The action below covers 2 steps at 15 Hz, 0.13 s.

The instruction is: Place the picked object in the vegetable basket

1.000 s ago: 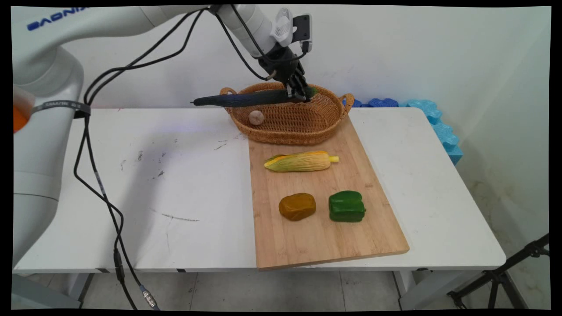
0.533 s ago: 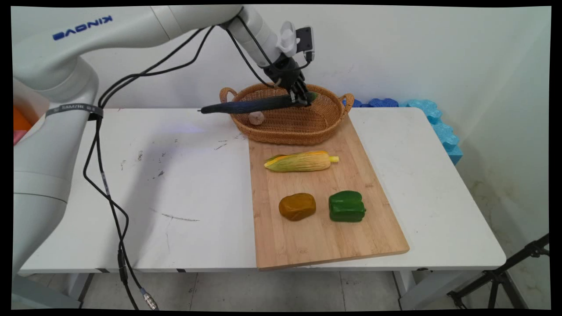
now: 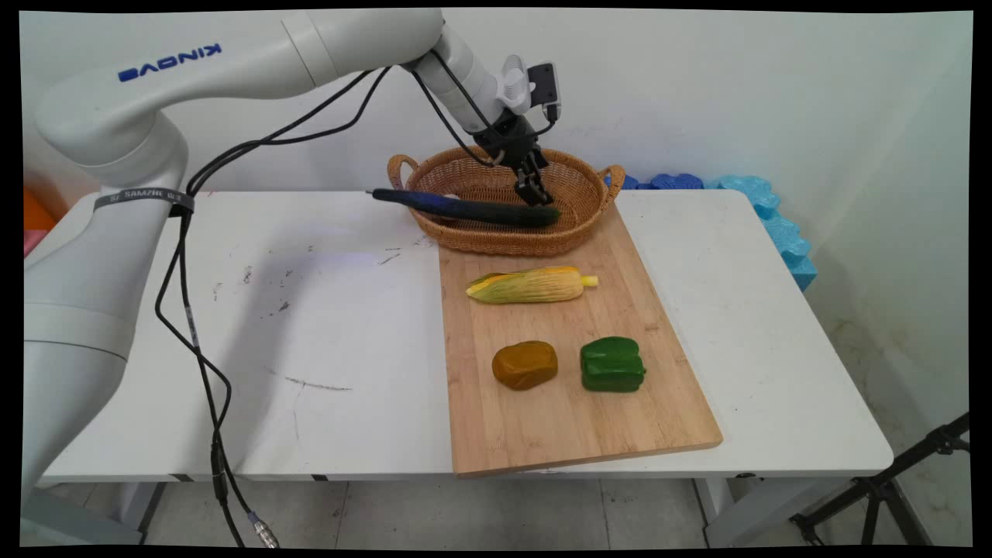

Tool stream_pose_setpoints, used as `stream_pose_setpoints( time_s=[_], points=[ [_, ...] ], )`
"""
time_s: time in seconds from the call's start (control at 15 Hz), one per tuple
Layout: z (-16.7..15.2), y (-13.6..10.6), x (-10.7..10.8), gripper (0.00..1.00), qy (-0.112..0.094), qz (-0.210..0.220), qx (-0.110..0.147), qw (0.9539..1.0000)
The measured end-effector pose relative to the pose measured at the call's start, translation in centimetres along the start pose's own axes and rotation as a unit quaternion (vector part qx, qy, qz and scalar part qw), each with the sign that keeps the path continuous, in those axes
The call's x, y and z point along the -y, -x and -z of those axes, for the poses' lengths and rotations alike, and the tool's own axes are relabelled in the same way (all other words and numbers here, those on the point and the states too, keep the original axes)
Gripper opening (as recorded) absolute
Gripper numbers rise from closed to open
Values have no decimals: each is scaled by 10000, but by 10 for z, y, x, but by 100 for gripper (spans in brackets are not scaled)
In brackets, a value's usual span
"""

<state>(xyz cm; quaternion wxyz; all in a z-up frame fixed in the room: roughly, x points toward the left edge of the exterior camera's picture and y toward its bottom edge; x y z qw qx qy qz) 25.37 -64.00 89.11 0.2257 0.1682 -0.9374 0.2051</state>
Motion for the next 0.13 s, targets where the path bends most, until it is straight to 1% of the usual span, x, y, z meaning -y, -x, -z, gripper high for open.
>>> stream_pose_setpoints(
  time_s=[0.13],
  points=[
    [-5, 1, -1, 100, -5, 40, -3, 10000]
  ],
)
